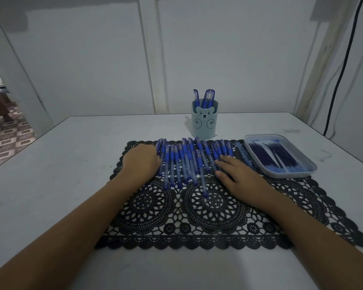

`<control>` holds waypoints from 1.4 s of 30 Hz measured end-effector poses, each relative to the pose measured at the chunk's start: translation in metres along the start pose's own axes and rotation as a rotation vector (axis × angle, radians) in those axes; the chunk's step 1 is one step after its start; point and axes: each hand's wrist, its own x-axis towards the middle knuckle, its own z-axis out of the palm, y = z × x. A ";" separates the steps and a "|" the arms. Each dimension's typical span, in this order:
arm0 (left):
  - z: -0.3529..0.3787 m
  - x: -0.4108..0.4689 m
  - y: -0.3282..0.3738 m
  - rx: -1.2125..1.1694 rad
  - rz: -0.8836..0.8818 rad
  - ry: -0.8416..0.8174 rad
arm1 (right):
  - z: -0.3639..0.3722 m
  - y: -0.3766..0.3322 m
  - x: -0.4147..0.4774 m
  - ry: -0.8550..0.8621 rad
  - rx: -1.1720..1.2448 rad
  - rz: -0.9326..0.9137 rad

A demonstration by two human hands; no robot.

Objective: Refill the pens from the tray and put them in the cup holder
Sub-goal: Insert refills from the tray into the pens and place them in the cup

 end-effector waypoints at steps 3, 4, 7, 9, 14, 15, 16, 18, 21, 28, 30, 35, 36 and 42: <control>-0.005 -0.003 -0.008 -0.132 -0.024 0.042 | 0.000 0.001 0.000 0.003 0.025 0.015; -0.006 -0.006 -0.010 -0.189 -0.005 0.058 | 0.000 0.000 -0.001 0.011 0.035 0.017; -0.011 -0.020 -0.009 -0.327 0.188 0.084 | -0.003 -0.003 -0.002 0.090 0.055 0.004; -0.011 -0.034 -0.004 -0.362 0.345 0.068 | -0.007 -0.009 -0.003 0.189 0.058 -0.029; 0.005 -0.058 0.004 -0.316 0.622 0.119 | -0.007 -0.031 -0.011 0.308 -0.133 -0.253; 0.009 -0.060 0.005 -0.307 0.677 0.152 | -0.005 -0.035 -0.012 0.289 -0.186 -0.266; 0.012 -0.062 0.007 -0.301 0.713 0.173 | -0.003 -0.039 -0.012 0.276 -0.220 -0.274; 0.013 -0.065 0.011 -0.285 0.744 0.194 | 0.001 -0.042 -0.011 0.260 -0.232 -0.299; 0.013 -0.069 0.016 -0.263 0.750 0.225 | 0.004 -0.039 -0.010 0.238 -0.256 -0.349; 0.015 -0.070 0.015 -0.290 0.757 0.167 | -0.005 -0.039 -0.018 0.138 -0.222 -0.374; 0.015 -0.070 0.014 -0.302 0.781 0.164 | -0.007 -0.036 -0.019 0.143 -0.201 -0.385; 0.016 -0.070 0.011 -0.300 0.777 0.179 | -0.014 -0.033 -0.018 0.153 -0.167 -0.355; 0.017 -0.070 0.012 -0.300 0.770 0.184 | -0.015 -0.034 -0.018 0.152 -0.165 -0.323; 0.021 -0.066 0.009 -0.334 0.681 0.207 | -0.029 -0.023 -0.018 0.072 -0.035 -0.049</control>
